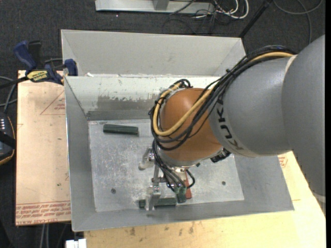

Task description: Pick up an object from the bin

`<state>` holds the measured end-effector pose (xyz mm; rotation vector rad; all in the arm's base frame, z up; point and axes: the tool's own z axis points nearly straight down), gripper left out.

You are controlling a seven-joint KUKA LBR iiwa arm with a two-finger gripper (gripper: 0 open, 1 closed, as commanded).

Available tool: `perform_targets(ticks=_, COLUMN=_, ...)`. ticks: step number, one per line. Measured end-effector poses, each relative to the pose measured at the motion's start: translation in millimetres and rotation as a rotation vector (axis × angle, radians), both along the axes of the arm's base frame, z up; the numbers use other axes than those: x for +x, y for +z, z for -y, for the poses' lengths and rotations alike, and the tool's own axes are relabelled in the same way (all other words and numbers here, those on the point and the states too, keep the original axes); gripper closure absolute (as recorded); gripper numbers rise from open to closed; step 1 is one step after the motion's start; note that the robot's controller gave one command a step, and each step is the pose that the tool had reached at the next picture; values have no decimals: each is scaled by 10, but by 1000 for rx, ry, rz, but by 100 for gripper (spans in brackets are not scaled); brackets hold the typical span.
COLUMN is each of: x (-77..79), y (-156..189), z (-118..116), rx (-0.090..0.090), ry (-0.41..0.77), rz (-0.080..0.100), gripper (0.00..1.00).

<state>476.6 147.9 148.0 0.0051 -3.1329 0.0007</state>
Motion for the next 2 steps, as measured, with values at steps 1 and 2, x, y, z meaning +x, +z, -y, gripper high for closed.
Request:
perform_targets(ticks=1, x=21, y=40, z=7, rx=1, ry=-3, rz=7, gripper=0)
perform_targets(ticks=2, x=93, y=-670, z=332, rx=7, ry=336, rz=18, gripper=100)
